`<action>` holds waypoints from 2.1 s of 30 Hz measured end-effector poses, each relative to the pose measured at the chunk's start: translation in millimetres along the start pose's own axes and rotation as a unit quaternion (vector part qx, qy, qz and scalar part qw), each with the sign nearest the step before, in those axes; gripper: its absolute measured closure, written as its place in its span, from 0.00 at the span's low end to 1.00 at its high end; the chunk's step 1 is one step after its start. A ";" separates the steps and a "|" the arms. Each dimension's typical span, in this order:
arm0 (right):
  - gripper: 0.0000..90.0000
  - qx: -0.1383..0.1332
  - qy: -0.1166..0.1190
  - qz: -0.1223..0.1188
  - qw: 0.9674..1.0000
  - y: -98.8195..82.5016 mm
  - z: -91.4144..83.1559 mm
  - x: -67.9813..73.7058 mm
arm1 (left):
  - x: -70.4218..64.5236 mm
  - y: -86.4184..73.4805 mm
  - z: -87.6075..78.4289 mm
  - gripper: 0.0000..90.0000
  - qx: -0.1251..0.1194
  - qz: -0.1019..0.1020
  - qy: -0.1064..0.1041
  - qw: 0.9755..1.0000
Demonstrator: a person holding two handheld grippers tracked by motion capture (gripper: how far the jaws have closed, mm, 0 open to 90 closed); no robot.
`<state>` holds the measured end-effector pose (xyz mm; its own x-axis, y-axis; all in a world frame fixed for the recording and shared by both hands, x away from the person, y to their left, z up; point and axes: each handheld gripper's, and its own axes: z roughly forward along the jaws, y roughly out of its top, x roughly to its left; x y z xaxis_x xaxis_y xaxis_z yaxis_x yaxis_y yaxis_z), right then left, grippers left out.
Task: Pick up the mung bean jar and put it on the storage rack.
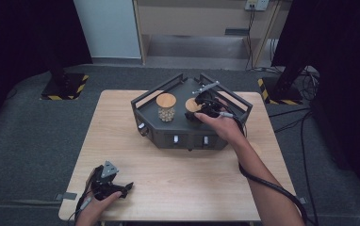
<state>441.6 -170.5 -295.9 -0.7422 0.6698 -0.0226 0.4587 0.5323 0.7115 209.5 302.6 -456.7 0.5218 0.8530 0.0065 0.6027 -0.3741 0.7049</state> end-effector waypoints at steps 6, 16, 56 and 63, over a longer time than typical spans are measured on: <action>0.28 -0.006 0.002 0.000 1.000 -4.2 0.1 -1.7 | 0.0 0.1 0.0 0.00 0.000 0.000 0.000 1.000; 0.25 -0.005 0.004 -0.008 1.000 -5.9 0.5 -2.6 | 0.1 0.1 0.0 0.00 0.000 0.000 0.000 1.000; 0.05 -0.034 -0.008 -0.016 0.999 -49.0 -70.5 0.4 | 0.4 0.3 0.0 0.00 0.000 0.001 -0.001 1.000; 0.04 -0.038 -0.013 -0.012 0.999 -61.3 -80.4 -1.2 | 0.4 0.4 0.0 0.00 0.001 0.001 -0.001 1.000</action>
<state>375.1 -245.5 -283.0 -0.7393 0.6708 -0.0587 0.4009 0.5086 0.7619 210.0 302.8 -456.4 0.5235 0.8520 0.0065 0.6029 -0.3758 0.7038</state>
